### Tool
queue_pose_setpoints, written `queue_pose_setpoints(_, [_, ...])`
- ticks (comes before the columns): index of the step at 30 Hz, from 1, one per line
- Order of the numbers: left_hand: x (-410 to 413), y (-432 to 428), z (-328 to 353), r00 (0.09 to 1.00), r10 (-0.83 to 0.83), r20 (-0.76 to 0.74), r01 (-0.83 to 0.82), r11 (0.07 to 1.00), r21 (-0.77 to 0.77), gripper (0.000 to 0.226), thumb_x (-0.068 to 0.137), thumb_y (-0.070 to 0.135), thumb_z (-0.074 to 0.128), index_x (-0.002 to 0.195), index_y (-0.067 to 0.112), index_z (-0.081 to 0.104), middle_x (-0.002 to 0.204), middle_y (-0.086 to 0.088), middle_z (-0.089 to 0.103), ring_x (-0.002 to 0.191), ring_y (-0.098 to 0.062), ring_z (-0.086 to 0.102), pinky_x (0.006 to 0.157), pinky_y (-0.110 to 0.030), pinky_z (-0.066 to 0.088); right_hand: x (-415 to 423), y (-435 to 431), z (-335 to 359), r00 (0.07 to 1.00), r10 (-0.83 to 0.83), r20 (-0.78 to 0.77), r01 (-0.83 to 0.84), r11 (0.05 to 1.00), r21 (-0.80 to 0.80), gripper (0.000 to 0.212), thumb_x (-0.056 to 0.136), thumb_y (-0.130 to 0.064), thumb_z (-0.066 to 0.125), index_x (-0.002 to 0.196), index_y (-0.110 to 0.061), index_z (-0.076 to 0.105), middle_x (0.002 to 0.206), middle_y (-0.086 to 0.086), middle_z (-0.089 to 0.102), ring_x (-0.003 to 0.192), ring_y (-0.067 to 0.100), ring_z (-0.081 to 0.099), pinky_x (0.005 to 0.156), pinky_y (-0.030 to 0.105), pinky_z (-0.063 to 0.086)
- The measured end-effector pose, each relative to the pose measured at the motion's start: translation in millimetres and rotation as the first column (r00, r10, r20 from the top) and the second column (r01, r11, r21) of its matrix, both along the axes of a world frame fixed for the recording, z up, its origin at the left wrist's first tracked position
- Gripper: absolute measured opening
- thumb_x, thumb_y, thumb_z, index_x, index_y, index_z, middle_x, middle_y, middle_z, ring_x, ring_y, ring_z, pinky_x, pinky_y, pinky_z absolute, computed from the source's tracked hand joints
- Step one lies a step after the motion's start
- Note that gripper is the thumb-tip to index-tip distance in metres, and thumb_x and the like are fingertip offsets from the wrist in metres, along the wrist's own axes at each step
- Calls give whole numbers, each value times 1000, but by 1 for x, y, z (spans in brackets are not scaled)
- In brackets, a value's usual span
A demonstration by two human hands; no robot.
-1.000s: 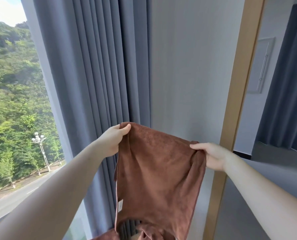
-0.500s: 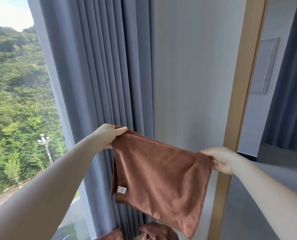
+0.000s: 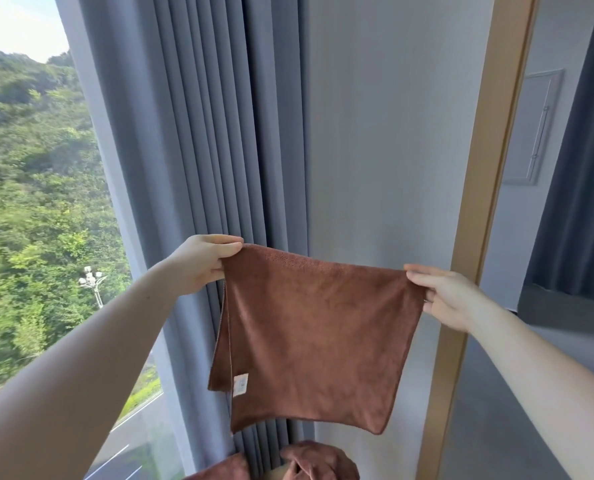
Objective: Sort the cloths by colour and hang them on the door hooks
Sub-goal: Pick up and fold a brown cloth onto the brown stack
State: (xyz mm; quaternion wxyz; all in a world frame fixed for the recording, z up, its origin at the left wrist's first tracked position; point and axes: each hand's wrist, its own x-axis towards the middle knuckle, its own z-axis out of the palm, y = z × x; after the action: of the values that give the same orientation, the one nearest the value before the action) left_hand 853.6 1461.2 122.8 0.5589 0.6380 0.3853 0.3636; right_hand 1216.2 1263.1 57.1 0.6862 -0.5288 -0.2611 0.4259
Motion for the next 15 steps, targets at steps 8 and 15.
queue_pose_setpoints(8, [-6, 0, 9, 1000, -7, -9, 8, 997, 80, 18, 99, 17, 67, 115, 13, 74, 110, -9, 78, 104, -23, 75, 95, -35, 56, 10, -4, 22, 978, -78, 196, 75, 997, 24, 27, 87, 3, 74, 111, -9, 74, 112, 15, 76, 105, 24, 71, 99, 39, 53])
queue_pose_setpoints(15, [-8, -2, 11, 1000, -22, 1, 21, 992, 123, 19, 99, 16, 67, 117, 17, 72, 108, -3, 78, 101, -16, 75, 85, -25, 59, 20, -13, 45, 865, -29, 501, 47, 999, -22, 37, 81, 3, 80, 112, -16, 75, 121, 13, 70, 122, 22, 63, 101, 33, 50])
